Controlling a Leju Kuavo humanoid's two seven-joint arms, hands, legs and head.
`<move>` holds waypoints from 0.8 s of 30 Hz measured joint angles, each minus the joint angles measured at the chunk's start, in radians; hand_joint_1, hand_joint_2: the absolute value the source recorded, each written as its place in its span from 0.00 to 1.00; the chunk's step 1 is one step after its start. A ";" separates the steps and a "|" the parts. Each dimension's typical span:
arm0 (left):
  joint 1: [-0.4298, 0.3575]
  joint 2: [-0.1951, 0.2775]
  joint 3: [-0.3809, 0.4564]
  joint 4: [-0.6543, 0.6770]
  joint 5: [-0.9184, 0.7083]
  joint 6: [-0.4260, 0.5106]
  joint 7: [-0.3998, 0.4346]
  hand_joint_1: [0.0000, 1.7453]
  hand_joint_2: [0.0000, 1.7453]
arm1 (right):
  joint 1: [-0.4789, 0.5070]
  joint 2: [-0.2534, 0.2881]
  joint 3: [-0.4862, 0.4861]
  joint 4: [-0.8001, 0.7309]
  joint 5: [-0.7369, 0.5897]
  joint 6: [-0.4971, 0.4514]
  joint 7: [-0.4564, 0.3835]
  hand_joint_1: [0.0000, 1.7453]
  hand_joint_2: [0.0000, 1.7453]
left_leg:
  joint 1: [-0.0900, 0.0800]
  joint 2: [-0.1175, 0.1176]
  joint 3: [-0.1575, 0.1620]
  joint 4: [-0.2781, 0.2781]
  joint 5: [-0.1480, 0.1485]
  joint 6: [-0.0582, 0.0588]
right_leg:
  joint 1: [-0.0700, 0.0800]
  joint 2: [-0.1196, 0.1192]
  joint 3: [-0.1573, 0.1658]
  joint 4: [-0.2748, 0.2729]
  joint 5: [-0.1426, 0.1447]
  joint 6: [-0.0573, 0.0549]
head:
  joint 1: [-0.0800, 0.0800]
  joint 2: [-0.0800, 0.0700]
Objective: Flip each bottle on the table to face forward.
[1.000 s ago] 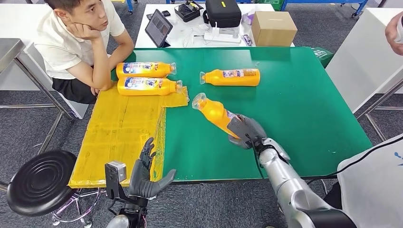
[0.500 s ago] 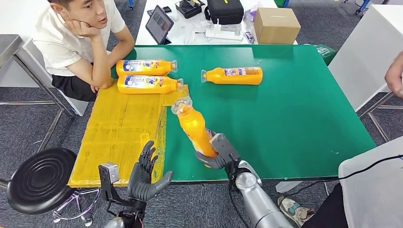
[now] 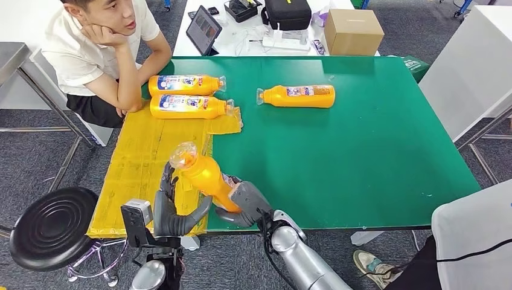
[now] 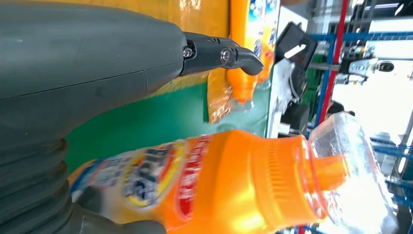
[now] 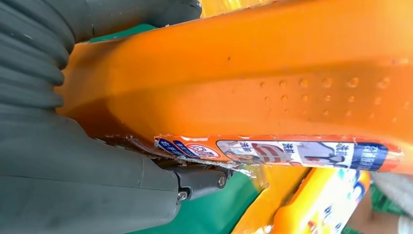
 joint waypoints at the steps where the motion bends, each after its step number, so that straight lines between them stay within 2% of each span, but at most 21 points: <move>1: -0.007 -0.001 0.004 0.007 -0.001 -0.006 0.000 0.00 1.00 | -0.003 0.001 0.010 0.003 0.004 -0.001 0.000 1.00 1.00 | 0.000 0.000 0.000 0.000 0.000 0.000 | 0.000 0.000 0.000 0.000 0.000 0.000 | 0.000 0.000; 8: -0.030 -0.004 0.026 0.047 0.028 -0.090 0.004 0.00 1.00 | -0.023 0.002 0.059 0.022 0.010 -0.003 -0.002 1.00 1.00 | 0.000 0.000 0.000 0.000 0.000 0.000 | 0.000 0.000 -0.001 0.000 0.000 0.000 | 0.000 0.000; 17: -0.024 -0.008 0.040 0.058 0.301 -0.362 0.104 0.00 1.00 | -0.038 0.001 0.123 0.031 0.010 -0.004 -0.014 1.00 1.00 | 0.000 0.000 -0.002 0.000 0.001 0.000 | 0.000 0.000 -0.002 0.000 0.000 0.000 | 0.000 0.000; 24: -0.017 -0.006 0.054 0.058 0.322 -0.387 0.112 0.00 1.00 | -0.049 0.000 0.140 0.036 0.009 -0.006 -0.017 1.00 1.00 | 0.000 0.000 -0.002 0.000 0.001 0.000 | 0.000 0.000 -0.002 0.000 0.000 0.000 | 0.000 0.000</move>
